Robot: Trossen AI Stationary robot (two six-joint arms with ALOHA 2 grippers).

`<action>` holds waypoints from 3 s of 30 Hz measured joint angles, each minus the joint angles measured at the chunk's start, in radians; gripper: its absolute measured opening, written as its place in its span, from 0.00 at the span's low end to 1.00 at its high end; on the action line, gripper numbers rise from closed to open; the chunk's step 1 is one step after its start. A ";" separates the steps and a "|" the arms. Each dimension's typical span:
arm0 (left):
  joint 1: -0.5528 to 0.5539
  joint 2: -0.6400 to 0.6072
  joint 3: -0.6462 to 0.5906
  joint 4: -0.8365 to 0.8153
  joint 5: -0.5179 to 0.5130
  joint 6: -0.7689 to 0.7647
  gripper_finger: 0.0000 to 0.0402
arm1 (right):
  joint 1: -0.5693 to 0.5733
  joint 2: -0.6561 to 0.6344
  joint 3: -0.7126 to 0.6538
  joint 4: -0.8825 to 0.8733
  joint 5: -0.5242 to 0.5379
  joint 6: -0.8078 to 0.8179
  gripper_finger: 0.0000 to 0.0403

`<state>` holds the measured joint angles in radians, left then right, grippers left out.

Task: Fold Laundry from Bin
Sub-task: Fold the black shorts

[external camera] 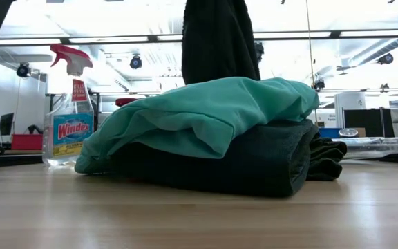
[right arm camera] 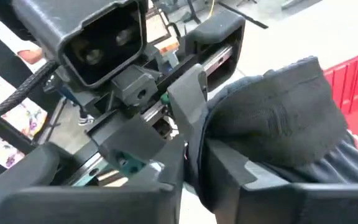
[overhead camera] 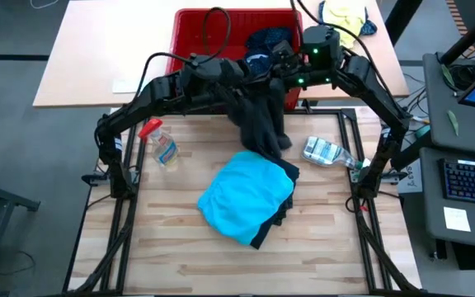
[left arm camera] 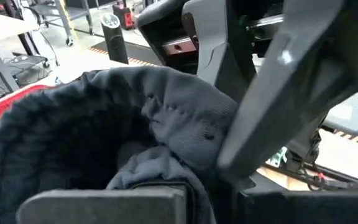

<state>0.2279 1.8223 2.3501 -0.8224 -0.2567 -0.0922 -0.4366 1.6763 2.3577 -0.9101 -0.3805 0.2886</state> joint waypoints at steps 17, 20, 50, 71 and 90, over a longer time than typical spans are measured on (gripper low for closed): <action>0.001 -0.118 0.006 0.116 -0.128 -0.112 0.01 | 0.011 -0.086 -0.003 0.020 0.131 -0.327 0.63; 0.001 -0.110 0.005 0.115 -0.129 -0.140 0.02 | 0.044 -0.054 -0.002 0.038 0.177 -0.399 0.67; -0.009 -0.086 0.004 0.102 -0.091 -0.152 0.21 | 0.030 0.034 -0.002 0.105 0.169 -0.436 0.05; -0.034 -0.209 -0.023 -0.257 0.353 0.086 0.46 | -0.125 -0.120 -0.002 0.012 -0.360 -0.486 0.05; -0.081 -0.238 -0.363 -0.145 0.288 0.159 0.62 | -0.124 -0.117 -0.002 0.005 -0.397 -0.393 0.05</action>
<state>0.1471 1.5843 1.9874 -0.9673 0.0316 0.0665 -0.5610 1.5593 2.3558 -0.9051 -0.7775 -0.1043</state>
